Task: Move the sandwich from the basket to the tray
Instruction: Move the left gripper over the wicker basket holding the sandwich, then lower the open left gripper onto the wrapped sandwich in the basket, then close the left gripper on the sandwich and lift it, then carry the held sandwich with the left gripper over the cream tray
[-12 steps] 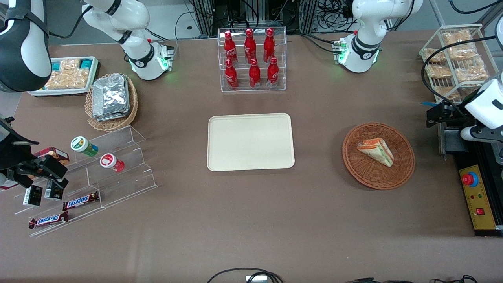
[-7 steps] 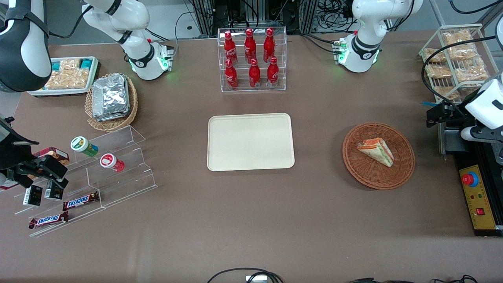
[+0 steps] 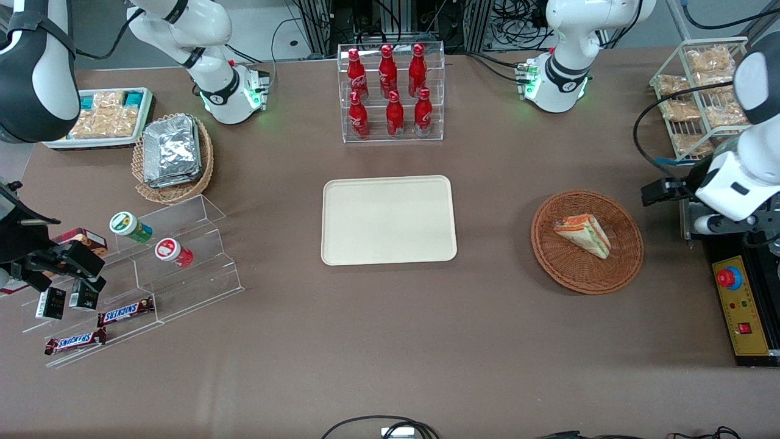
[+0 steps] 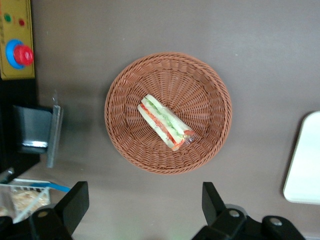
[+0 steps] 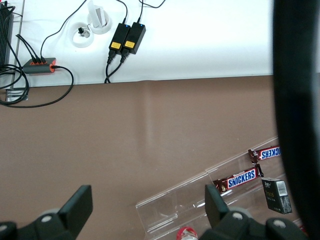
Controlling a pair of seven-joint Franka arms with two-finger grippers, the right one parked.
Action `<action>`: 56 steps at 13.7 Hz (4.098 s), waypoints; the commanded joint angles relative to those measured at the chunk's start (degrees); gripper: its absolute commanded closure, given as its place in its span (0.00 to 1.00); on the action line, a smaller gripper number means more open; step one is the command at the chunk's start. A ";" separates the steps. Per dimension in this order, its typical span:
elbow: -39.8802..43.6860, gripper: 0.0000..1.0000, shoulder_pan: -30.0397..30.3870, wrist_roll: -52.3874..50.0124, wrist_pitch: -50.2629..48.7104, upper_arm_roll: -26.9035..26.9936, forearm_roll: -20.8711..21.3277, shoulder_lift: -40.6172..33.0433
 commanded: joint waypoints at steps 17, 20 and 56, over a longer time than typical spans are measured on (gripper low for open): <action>-34.38 0.00 -1.01 -34.97 41.73 -0.25 0.71 1.09; -34.55 0.00 -1.09 -37.08 45.16 -0.25 0.71 3.90; -4.68 0.93 -27.36 -29.97 13.27 -3.15 3.96 7.86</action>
